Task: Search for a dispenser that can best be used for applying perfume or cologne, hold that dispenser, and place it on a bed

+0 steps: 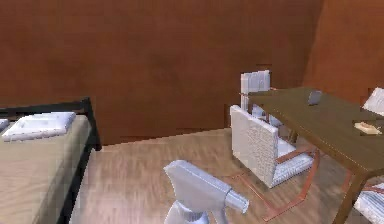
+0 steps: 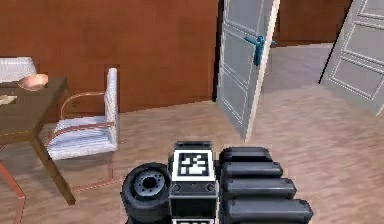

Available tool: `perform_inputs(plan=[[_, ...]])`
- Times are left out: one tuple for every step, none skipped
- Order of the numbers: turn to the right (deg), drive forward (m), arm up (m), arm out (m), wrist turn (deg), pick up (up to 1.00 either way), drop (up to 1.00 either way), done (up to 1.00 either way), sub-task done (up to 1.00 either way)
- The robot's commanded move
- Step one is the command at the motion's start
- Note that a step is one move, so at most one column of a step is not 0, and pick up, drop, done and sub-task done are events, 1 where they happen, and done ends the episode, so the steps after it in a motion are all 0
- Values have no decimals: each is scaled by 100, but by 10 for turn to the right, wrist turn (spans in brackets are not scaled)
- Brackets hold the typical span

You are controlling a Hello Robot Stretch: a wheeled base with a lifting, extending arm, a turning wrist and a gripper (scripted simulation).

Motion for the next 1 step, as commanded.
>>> perform_inputs(plan=[[0,85,0,0,0,0,0,0,0]])
